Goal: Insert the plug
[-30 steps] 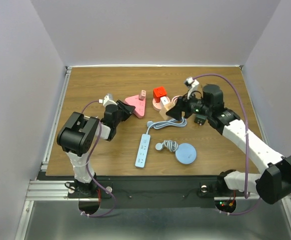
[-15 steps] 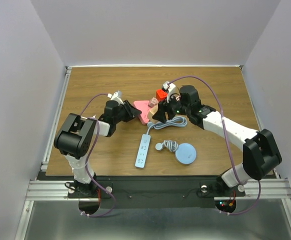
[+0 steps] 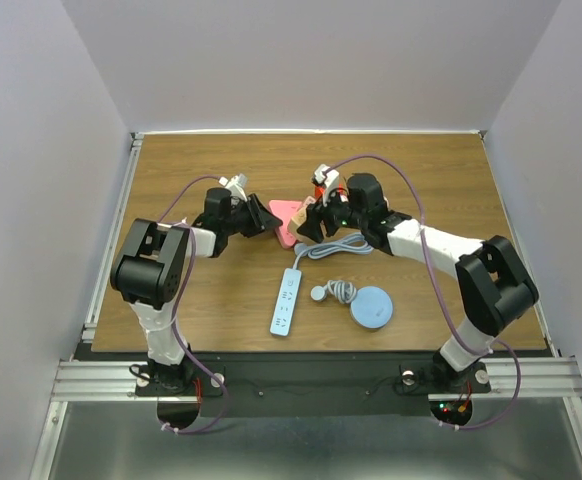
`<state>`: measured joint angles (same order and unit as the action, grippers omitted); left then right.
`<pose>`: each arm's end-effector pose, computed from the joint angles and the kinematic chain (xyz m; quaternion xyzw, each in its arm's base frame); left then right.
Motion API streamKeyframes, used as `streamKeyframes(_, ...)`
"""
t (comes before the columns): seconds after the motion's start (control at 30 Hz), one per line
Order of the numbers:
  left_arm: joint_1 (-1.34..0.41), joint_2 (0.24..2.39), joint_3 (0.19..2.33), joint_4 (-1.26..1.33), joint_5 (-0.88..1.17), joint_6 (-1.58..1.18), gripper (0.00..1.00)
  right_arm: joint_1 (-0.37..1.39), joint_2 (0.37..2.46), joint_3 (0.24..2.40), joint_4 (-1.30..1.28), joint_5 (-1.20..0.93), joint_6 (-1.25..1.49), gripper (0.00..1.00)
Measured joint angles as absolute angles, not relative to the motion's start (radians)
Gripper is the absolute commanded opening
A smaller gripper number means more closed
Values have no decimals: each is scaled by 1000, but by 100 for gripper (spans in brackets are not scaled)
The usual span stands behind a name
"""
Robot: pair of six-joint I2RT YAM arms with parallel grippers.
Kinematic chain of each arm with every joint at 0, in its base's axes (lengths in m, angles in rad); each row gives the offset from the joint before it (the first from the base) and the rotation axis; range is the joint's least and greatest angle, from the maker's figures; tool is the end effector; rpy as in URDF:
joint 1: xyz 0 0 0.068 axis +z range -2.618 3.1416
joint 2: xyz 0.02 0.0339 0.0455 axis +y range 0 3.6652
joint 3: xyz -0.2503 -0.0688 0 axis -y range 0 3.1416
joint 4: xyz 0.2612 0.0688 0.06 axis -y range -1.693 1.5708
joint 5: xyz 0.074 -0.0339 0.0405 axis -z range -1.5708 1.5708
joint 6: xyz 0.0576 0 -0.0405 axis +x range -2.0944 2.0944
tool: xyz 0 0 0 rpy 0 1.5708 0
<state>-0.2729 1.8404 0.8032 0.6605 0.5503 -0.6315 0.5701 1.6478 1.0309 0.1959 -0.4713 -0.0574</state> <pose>0.3633 -0.1329 0.1151 0.0084 0.8104 -0.4385 0.3885 0.3238 0.2387 0.2097 -0.3726 0.7370 0.3236 0.4618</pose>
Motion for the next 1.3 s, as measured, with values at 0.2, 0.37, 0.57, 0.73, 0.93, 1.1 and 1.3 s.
streamKeyframes(0.2, -273, 1850, 863, 572, 561, -577, 0, 570, 1698, 1031, 253, -479, -60, 1)
streamKeyframes(0.37, -273, 1860, 894, 534, 569, -550, 0, 573, 1726, 1037, 287, -482, -60, 0)
streamKeyframes(0.57, -271, 1866, 899, 533, 575, -547, 0, 590, 1763, 1066, 308, -480, -65, 0)
streamKeyframes(0.73, -271, 1866, 899, 533, 575, -546, 0, 595, 1783, 1071, 309, -477, -70, 0)
streamKeyframes(0.93, -271, 1866, 899, 532, 575, -546, 0, 597, 1788, 1071, 309, -473, -75, 0)
streamKeyframes(1.1, -271, 1866, 899, 532, 575, -546, 0, 597, 1788, 1071, 308, -463, -76, 0)
streamKeyframes(1.3, -271, 1866, 899, 532, 575, -545, 0, 597, 1788, 1070, 312, -435, -76, 0)
